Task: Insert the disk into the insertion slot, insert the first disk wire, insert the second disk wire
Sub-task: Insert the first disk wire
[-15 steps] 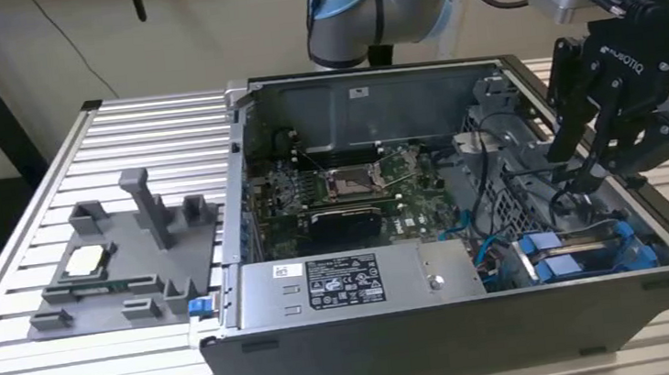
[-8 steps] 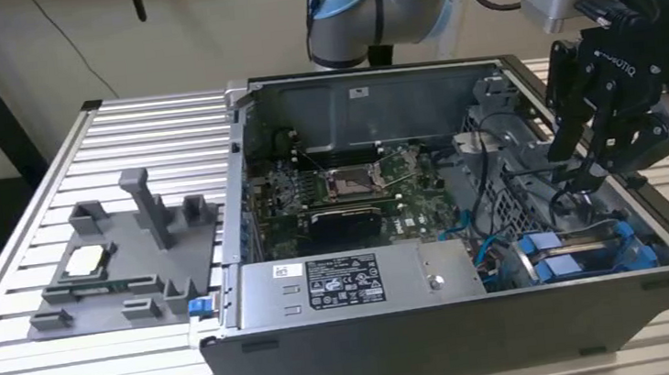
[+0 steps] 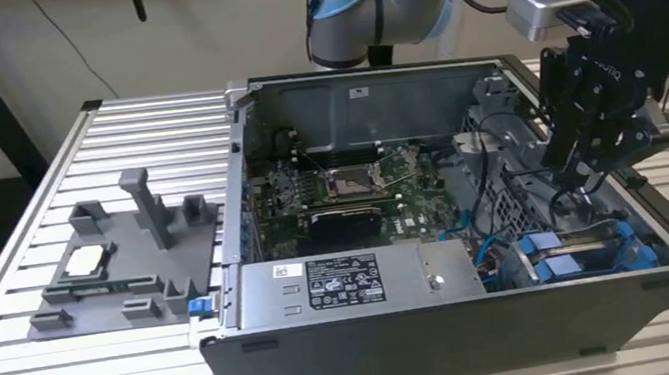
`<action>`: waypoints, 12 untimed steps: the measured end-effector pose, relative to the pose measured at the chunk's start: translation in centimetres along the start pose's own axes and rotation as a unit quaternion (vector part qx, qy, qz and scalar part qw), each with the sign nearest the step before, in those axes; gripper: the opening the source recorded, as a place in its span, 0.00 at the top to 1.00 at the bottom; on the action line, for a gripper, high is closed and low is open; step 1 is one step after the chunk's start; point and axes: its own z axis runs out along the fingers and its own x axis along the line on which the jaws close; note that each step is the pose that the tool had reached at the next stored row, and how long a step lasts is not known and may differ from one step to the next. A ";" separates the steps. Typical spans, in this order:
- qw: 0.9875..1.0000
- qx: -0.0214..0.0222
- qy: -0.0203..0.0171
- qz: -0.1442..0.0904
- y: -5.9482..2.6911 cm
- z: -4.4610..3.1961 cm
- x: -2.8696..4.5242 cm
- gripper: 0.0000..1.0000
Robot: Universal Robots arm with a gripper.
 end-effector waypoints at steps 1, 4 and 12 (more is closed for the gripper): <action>1.000 0.000 0.000 0.000 0.00 0.00 0.00 0.62; 1.000 0.000 0.000 -0.001 0.01 0.01 0.00 0.71; 1.000 0.000 0.001 -0.001 -0.22 0.37 0.01 0.81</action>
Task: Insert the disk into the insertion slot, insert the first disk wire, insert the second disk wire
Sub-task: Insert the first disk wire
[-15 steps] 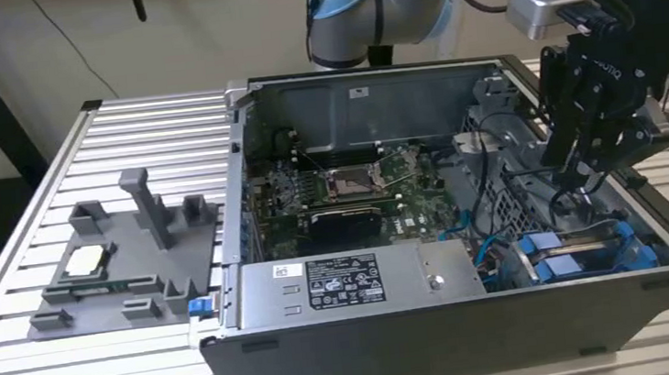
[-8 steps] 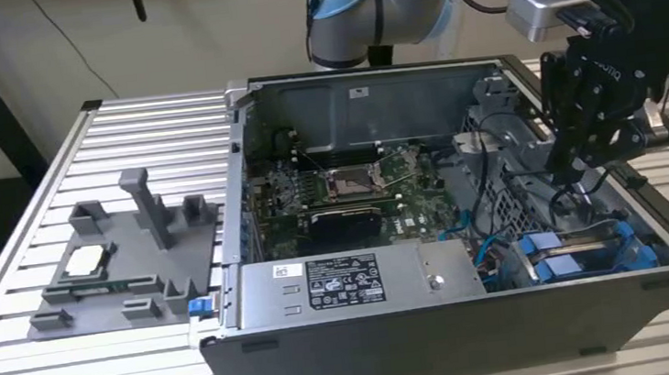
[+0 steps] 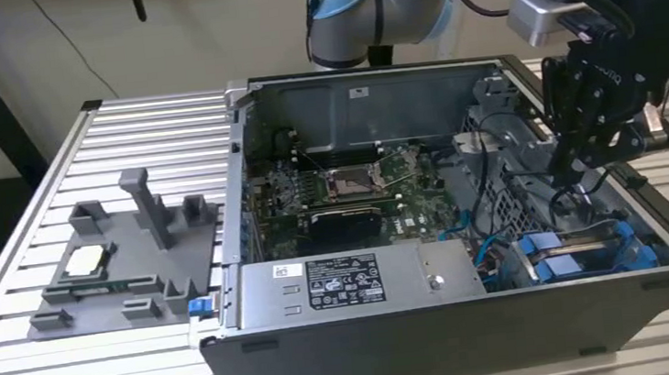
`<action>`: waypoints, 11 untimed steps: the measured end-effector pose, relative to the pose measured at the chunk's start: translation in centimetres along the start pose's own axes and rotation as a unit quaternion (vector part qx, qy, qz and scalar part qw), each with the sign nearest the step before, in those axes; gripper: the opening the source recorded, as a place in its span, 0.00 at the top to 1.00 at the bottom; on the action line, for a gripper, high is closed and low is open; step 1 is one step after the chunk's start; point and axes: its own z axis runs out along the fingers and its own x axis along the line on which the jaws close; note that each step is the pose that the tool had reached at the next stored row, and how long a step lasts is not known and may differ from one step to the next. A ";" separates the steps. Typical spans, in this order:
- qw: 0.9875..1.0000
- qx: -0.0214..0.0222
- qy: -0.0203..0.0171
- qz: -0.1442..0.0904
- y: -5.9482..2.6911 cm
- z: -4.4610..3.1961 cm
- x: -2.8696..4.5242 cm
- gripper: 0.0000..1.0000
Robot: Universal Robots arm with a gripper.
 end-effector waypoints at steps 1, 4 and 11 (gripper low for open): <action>1.000 0.000 0.000 0.000 -0.11 0.09 0.01 0.81; 1.000 0.000 0.000 0.000 -0.66 0.36 0.07 0.81; 1.000 -0.004 0.001 0.000 -1.98 1.14 0.36 0.81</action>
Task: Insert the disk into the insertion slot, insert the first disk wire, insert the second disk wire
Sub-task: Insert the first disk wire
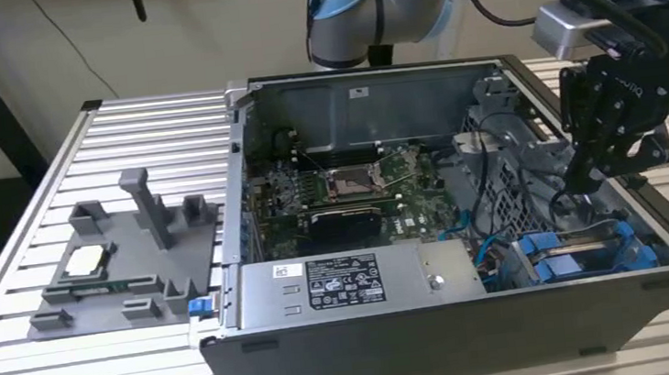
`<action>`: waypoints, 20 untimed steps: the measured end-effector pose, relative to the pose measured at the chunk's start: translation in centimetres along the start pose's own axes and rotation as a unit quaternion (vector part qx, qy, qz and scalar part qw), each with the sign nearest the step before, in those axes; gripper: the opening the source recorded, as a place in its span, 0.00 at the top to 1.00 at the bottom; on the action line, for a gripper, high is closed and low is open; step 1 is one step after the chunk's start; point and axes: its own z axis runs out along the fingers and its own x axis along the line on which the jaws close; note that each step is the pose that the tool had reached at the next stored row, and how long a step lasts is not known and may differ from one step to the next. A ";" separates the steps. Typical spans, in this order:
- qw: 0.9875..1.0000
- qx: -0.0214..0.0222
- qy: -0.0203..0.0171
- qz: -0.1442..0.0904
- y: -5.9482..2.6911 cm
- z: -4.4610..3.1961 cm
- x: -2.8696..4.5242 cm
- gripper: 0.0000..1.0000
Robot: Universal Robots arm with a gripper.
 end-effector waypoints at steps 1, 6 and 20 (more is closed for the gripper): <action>1.000 0.000 0.000 0.000 -0.11 0.14 0.10 0.81; 1.000 -0.002 0.000 0.000 -0.33 0.85 0.76 0.81; 1.000 -0.019 0.000 0.000 -2.31 2.03 2.17 0.81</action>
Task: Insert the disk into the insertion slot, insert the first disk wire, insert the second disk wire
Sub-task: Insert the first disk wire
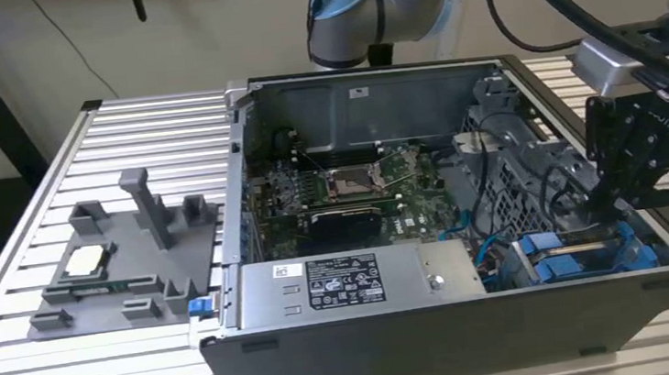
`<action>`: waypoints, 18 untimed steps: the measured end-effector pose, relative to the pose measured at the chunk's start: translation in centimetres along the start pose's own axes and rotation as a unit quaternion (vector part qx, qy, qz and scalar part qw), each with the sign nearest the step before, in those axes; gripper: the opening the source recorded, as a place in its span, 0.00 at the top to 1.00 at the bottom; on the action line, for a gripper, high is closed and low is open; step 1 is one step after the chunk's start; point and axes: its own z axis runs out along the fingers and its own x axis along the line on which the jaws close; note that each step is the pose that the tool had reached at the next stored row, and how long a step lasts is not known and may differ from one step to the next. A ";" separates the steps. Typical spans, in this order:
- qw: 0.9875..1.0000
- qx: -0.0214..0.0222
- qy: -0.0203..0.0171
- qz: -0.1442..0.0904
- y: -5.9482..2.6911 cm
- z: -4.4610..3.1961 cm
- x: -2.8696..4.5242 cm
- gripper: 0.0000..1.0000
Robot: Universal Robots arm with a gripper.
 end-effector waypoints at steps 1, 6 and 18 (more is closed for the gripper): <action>1.000 0.000 0.000 0.000 -0.02 0.17 0.02 0.81; 1.000 0.000 0.000 -0.001 -0.08 0.92 0.03 0.81; 1.000 0.000 0.000 0.006 -0.32 1.48 0.00 0.81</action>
